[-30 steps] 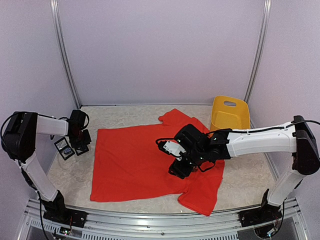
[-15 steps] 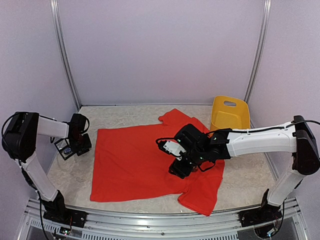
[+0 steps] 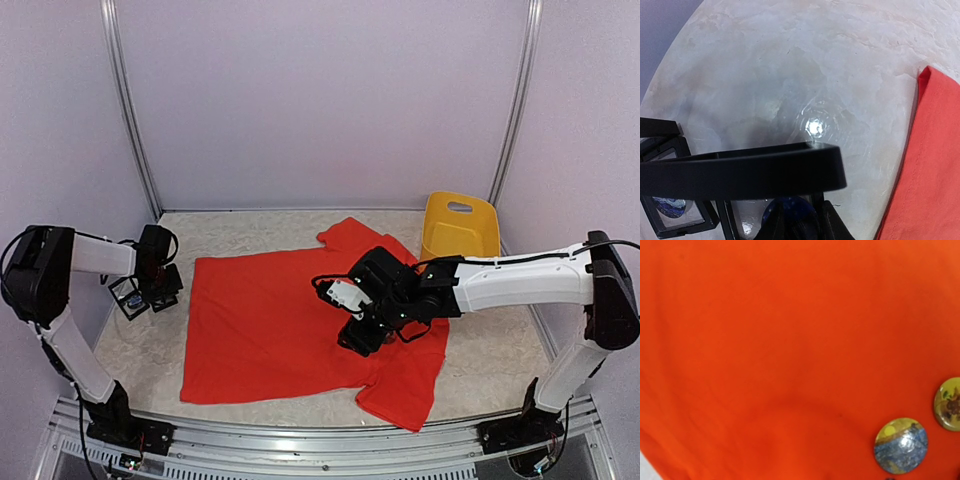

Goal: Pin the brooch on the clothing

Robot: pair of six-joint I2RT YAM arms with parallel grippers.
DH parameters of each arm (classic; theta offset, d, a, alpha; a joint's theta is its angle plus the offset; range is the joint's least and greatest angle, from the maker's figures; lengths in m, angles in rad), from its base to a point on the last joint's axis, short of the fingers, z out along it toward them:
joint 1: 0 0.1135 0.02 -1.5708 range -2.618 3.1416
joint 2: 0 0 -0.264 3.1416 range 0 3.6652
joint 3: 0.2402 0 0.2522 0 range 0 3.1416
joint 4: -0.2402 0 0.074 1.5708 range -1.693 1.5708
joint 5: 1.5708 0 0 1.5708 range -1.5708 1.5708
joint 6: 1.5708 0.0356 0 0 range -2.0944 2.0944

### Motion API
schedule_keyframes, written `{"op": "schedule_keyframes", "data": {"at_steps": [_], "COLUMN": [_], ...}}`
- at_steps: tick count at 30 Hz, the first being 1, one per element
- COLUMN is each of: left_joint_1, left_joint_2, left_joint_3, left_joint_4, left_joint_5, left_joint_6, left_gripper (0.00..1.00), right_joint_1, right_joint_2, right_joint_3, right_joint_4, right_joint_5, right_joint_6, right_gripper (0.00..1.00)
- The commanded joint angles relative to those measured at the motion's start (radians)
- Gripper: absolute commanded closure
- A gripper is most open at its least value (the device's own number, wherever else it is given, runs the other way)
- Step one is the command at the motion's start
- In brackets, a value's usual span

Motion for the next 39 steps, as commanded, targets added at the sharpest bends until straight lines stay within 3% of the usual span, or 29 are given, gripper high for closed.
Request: {"op": "schedule_keyframes", "data": {"at_steps": [1,26,31,36,39], "left_joint_1": [-0.004,-0.006,-0.008,-0.036,-0.116], "left_joint_2": [-0.033,-0.106,-0.128,-0.201,-0.314], "left_joint_3": [-0.010,0.028,0.045,0.058,0.083], "left_joint_4": [-0.029,-0.121,-0.161,-0.201,-0.206], "left_joint_5": [0.000,-0.066,-0.106,-0.144,-0.127], "left_joint_6": [0.007,0.035,0.049,0.045,0.049], "left_gripper": [0.80,1.00,1.00,1.00,1.00], "right_joint_1": [-0.009,-0.009,-0.009,-0.009,-0.014], "right_joint_2": [-0.017,-0.018,-0.016,-0.025,-0.046], "right_joint_3": [0.023,0.044,0.053,0.074,0.099], "right_joint_4": [-0.019,-0.028,-0.028,-0.021,-0.021], "right_joint_5": [0.006,0.001,0.004,-0.007,-0.026], "right_joint_6": [-0.011,-0.022,-0.022,-0.016,-0.007], "right_gripper": [0.32,0.32,0.32,0.32,0.32]}}
